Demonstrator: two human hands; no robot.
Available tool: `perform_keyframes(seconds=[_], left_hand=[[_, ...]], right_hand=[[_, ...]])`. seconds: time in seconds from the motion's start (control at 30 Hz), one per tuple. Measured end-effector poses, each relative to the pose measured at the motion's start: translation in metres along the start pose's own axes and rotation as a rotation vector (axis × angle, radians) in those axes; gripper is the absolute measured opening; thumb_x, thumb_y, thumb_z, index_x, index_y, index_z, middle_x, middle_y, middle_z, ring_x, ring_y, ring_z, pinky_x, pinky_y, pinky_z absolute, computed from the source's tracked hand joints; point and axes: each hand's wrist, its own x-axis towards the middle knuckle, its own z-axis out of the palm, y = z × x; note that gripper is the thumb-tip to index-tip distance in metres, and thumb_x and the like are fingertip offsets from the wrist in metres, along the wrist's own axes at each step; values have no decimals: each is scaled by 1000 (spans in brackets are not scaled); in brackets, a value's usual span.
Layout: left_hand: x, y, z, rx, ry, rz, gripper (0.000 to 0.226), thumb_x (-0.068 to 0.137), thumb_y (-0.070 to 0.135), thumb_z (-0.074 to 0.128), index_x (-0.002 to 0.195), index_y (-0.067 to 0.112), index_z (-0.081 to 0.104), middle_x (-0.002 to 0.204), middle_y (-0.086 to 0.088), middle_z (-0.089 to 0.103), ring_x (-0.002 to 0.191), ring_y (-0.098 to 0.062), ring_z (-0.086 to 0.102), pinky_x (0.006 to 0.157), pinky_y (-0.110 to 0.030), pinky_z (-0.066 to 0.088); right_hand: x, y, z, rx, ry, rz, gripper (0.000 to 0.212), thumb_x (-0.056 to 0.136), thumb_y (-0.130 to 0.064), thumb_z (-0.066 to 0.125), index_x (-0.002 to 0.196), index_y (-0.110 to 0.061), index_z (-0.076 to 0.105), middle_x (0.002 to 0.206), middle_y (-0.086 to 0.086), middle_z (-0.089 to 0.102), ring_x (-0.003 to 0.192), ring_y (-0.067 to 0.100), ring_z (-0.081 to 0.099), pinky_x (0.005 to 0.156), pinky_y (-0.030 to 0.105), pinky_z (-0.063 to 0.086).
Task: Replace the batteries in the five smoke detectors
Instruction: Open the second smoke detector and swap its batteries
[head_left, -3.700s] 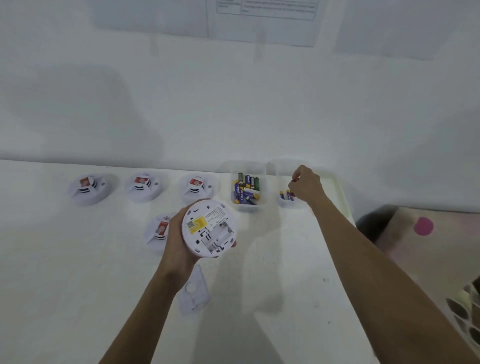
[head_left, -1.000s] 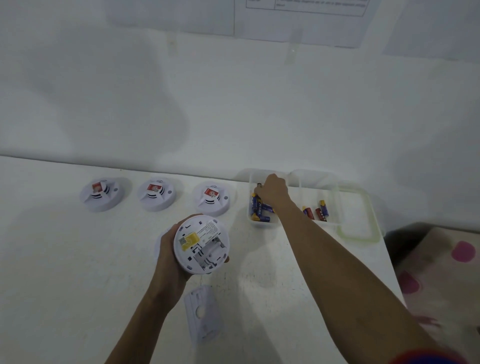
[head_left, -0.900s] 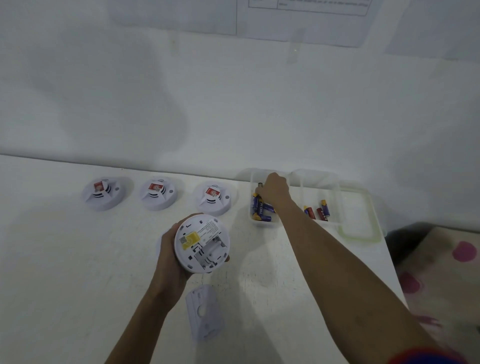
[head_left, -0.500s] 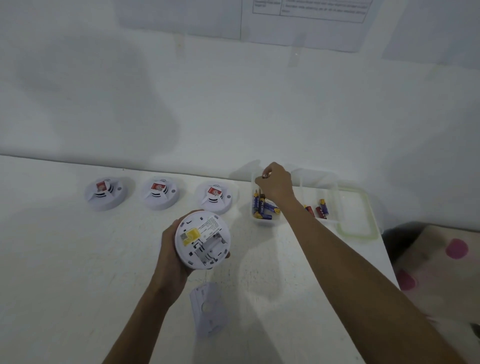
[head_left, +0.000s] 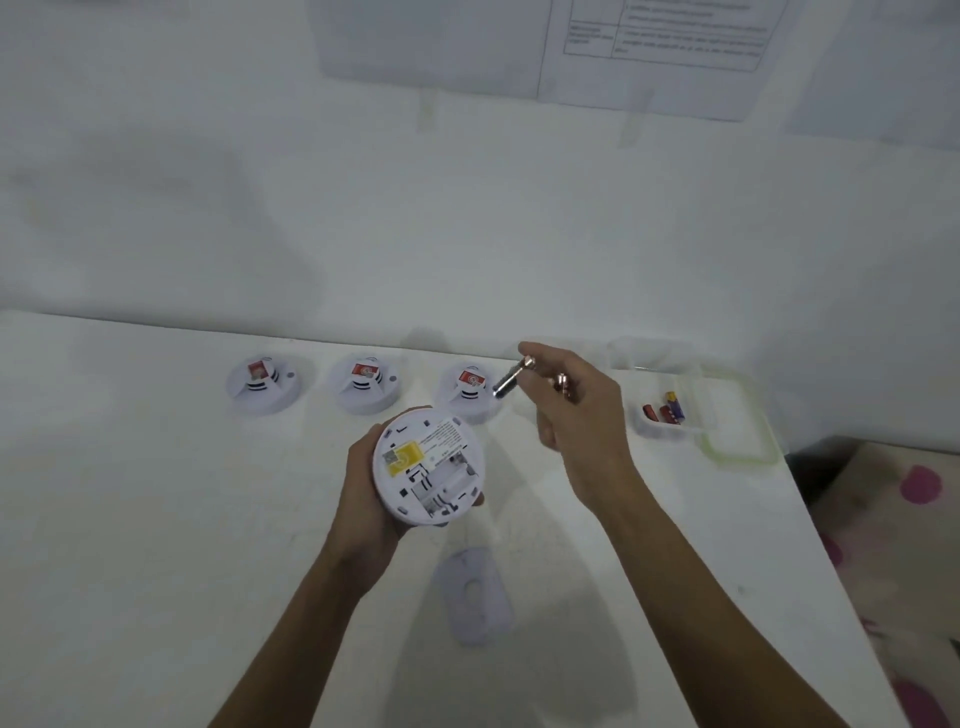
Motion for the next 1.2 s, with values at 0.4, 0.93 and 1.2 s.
perform_keyframes(seconds=[0.4,0.93,1.2], left_hand=[[-21,33,-47,-148,47,-151,47,99,40,24,95,25,67,87,-2,76,72,-20,73,51,-34,58],[-24,42,-60,-228,-9,-117,63,100,39,18,82,34,78,93,2,76,81,-12,72,61,-26,58],[-23,41,-59,-223,-24,-6,44,92,38,27,103,32,69,99,6,75,93,-17,70,67,-27,58]], right_hand=[[-88,-5,75,-513,-166,-455,15,87,-4,66,100,-10,66,77,-25,58,54,-10,49,52,1,30],[-97,11,106,-739,-241,-602,14,86,-22,68,93,-11,72,103,4,66,78,2,53,70,-7,30],[-101,14,107,-817,-101,-569,33,85,-45,62,91,-14,70,97,4,65,72,-4,47,63,-7,30]])
